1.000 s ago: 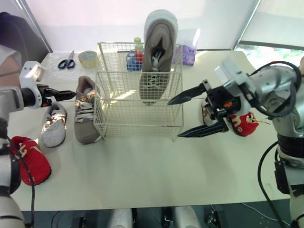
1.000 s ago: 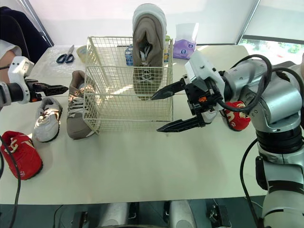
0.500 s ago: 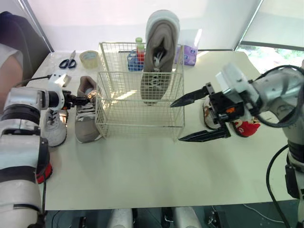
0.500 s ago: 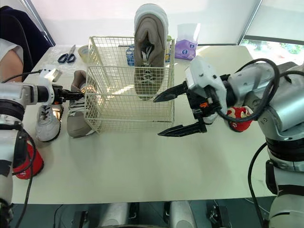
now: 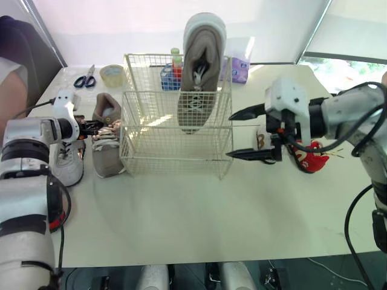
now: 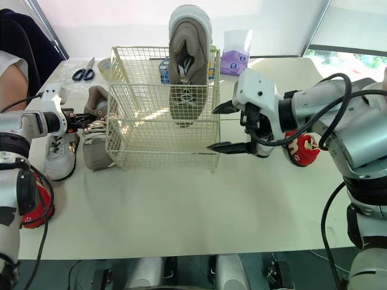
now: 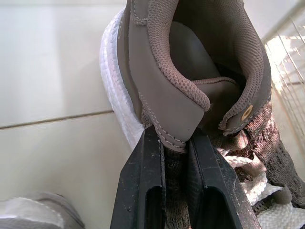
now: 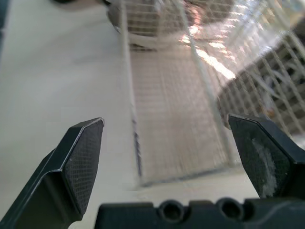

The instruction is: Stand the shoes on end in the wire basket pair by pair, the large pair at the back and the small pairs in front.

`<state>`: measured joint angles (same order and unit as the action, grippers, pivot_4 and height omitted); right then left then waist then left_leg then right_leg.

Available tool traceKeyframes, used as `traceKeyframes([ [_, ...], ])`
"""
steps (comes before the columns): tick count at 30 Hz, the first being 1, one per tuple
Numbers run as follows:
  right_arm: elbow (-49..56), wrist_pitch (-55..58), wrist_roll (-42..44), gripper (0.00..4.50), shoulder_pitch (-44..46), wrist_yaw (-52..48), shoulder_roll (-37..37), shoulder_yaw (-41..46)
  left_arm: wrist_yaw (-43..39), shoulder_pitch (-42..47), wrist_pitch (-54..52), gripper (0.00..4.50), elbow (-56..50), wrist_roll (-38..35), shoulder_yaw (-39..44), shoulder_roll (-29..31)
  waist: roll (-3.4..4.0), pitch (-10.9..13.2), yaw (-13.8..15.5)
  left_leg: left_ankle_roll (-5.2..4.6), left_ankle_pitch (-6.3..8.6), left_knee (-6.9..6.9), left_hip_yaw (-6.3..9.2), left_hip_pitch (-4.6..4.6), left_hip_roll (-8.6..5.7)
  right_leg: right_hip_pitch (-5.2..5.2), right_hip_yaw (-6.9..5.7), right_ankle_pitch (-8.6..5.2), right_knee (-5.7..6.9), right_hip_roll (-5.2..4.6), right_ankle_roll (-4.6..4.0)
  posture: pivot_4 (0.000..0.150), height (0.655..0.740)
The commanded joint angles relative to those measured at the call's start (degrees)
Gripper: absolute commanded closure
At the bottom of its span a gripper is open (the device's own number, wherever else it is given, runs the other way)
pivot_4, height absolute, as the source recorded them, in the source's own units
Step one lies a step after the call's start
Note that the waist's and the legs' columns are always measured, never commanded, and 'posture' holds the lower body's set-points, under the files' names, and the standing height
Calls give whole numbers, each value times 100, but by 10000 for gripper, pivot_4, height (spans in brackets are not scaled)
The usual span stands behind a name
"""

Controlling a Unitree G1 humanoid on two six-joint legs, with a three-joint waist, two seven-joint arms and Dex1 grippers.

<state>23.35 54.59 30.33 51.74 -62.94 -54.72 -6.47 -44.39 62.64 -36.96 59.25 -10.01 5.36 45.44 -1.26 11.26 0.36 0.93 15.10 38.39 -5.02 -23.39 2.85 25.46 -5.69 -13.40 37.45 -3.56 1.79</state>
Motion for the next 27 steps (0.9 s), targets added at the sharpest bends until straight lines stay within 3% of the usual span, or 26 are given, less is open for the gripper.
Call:
traceKeyframes([
  [1,175,594,500,0,355,203,91,414,282,-227,141,44951,-1236,-303,554,175,-2,1,-12,0,0,0,1,-2,0,2,0,0,0,0,0,1500,7400],
  [5,113,953,963,0,449,316,211,732,388,-524,322,44951,-2451,-416,886,417,-4,2,-4,0,0,0,2,-5,1,1,3,1,-3,-3,0,1500,7400],
  [10,-303,1814,1710,0,735,838,487,1465,1093,555,907,44951,-2574,-672,1633,715,-35,14,24,-1,1,5,8,-14,0,2,-3,1,-5,-2,0,1500,7400],
  [13,-282,2537,2308,0,811,1167,531,2012,1234,943,1184,44951,-3160,-869,1791,638,-35,13,33,-11,7,4,6,-15,-1,-1,-3,2,-15,-12,1,1500,7400],
  [21,103,3571,3304,0,306,2091,940,2909,1752,696,2050,44951,-4716,-1060,1430,-953,-39,9,126,-34,21,53,12,-12,-3,-34,-3,11,-12,-15,19,1500,7400],
  [27,226,3534,3762,0,-70,2422,870,3055,2001,595,3132,44951,-4457,-550,892,-1686,-39,9,23,-40,24,68,7,-14,-2,-29,12,16,-8,-6,27,1500,7400],
])
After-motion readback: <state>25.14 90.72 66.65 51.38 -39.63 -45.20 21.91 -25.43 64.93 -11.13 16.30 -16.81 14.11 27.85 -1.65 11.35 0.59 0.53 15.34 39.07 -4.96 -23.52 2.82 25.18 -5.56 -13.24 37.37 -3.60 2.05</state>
